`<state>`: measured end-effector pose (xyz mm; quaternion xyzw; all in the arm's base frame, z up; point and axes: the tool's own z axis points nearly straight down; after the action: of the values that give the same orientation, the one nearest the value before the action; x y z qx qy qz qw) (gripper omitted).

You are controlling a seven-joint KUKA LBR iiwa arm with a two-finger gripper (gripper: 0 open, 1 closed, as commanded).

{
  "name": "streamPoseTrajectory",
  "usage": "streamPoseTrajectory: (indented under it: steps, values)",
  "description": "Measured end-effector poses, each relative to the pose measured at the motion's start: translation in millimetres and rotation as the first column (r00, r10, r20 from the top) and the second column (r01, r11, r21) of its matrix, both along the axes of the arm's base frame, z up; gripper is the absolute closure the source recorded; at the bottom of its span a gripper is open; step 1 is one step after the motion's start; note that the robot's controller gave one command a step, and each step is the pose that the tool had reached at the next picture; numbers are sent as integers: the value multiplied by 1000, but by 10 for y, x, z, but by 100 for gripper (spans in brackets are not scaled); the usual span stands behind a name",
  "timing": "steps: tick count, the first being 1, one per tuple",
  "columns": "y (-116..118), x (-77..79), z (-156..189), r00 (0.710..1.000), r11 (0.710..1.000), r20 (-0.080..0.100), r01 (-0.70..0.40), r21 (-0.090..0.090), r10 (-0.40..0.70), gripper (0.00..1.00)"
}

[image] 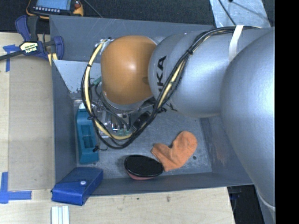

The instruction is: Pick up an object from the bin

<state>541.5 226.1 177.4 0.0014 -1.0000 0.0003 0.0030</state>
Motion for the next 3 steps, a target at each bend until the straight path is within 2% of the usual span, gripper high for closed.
streamPoseTrajectory:
  steps: [1,2,3]
  values:
    - [-11,23,47,1000,1000,8,3,2,-3,0]
    - [90,111,-436,966,966,16,-260,1,260,0]
    - [118,282,-1013,845,845,-6,-534,3,534,0]
